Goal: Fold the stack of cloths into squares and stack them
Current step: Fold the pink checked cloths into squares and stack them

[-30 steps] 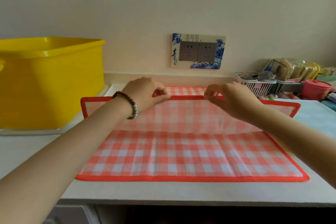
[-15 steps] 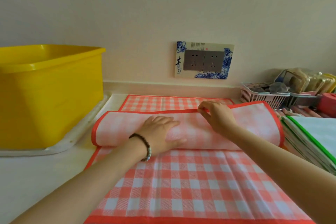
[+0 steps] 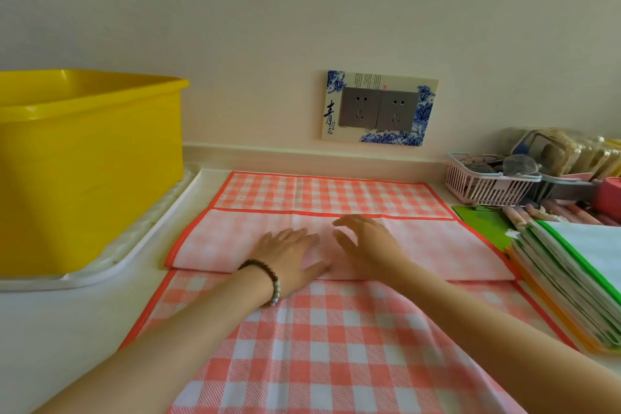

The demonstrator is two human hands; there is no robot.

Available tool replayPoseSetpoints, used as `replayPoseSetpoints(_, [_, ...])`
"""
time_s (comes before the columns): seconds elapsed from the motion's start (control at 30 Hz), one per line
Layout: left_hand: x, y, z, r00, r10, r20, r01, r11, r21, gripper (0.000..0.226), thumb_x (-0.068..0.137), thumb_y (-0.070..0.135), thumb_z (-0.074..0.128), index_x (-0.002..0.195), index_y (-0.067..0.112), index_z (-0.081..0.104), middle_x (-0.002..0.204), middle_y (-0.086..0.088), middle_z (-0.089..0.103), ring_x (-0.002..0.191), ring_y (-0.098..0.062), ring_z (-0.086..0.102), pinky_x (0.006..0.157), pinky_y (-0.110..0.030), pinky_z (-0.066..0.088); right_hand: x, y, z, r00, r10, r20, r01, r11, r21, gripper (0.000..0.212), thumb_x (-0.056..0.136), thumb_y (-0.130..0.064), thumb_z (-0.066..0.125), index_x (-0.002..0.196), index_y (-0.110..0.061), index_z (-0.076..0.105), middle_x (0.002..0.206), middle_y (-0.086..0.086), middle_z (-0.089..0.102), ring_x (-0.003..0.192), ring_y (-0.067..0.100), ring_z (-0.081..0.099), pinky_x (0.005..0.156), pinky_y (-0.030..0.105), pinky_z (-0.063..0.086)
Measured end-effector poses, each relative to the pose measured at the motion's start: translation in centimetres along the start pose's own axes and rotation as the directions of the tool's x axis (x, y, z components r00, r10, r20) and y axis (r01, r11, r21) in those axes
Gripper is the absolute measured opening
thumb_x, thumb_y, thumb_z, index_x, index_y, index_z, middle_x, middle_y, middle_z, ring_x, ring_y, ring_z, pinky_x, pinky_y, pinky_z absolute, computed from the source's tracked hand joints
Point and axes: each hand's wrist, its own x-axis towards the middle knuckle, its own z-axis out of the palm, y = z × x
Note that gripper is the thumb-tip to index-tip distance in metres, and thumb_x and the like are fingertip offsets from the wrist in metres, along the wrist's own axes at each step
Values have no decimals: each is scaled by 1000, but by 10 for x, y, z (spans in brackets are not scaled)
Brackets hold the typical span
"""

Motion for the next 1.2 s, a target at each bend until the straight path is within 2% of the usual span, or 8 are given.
replayPoseSetpoints(0.07, [0, 2, 2, 1000, -14, -6, 15, 1000, 10, 65, 92, 62, 23, 149, 30, 16, 157, 4, 14, 144, -17, 13, 116, -41, 12, -6, -5, 9, 994, -30, 108, 36, 998, -54, 38, 100, -29, 35, 134, -17, 49, 143, 1, 45, 133, 19, 38, 108, 28, 27])
replayPoseSetpoints(0.2, [2, 1, 8, 998, -44, 50, 45, 999, -7, 68, 91, 65, 13, 150, 32, 5, 159, 7, 0, 146, -15, -1, 117, -46, 3, -10, -4, 23, 994, 19, 108, -20, 1000, 6, 49, 100, -43, 28, 145, -25, 32, 154, -3, 26, 143, 15, 20, 116, 31, 13])
replayPoseSetpoints(0.33, [2, -2, 11, 998, -38, 53, 39, 999, -9, 66, 92, 63, 14, 150, 33, 1, 158, 9, -6, 145, -13, -6, 117, -47, -1, -12, 12, 23, 984, 82, 157, -77, 996, -40, 55, 97, -54, 24, 148, -34, 22, 157, -8, 15, 145, 13, 10, 118, 33, 6])
replayPoseSetpoints(0.67, [1, -5, 13, 999, -17, 50, 18, 1000, -19, 86, 77, 79, 7, 150, 34, 0, 157, 12, -7, 145, -12, -6, 117, -49, -2, -47, 107, -21, 916, 375, 142, -345, 918, -195, 58, 96, -57, 20, 149, -35, 15, 158, -8, 8, 146, 13, 9, 118, 35, 8])
replayPoseSetpoints(0.87, [1, -5, 13, 998, -28, 56, 30, 999, -26, 89, 75, 83, 11, 149, 35, 1, 157, 13, -7, 145, -12, -6, 116, -51, -3, -56, 127, -33, 894, 430, 127, -402, 894, -200, 58, 97, -54, 23, 149, -30, 19, 158, -4, 13, 145, 17, 12, 118, 33, 10])
replayPoseSetpoints(0.97, [1, -4, 12, 997, -30, 68, 31, 999, -22, 89, 75, 83, 11, 149, 36, -1, 157, 13, -8, 145, -12, -8, 116, -52, -3, -52, 111, -35, 923, 375, 83, -351, 912, -213, 55, 97, -50, 28, 148, -29, 23, 158, -3, 14, 145, 18, 13, 118, 38, 10])
replayPoseSetpoints(1.07, [0, -5, 11, 997, -31, 69, 33, 999, -19, 89, 75, 83, 12, 150, 35, -1, 157, 13, -9, 145, -12, -8, 116, -52, -4, -47, 73, -29, 979, 171, 108, -153, 976, -154, 51, 98, -46, 29, 147, -31, 25, 158, -5, 13, 145, 14, 11, 119, 36, 7])
replayPoseSetpoints(1.2, [0, -3, 10, 997, -35, 69, 36, 999, -23, 87, 77, 81, 15, 150, 35, 0, 158, 12, -7, 145, -11, -7, 116, -52, -4, -37, 21, -10, 981, -48, 188, 62, 996, -71, 48, 100, -44, 26, 147, -33, 25, 158, -9, 12, 145, 10, 6, 118, 34, 0])
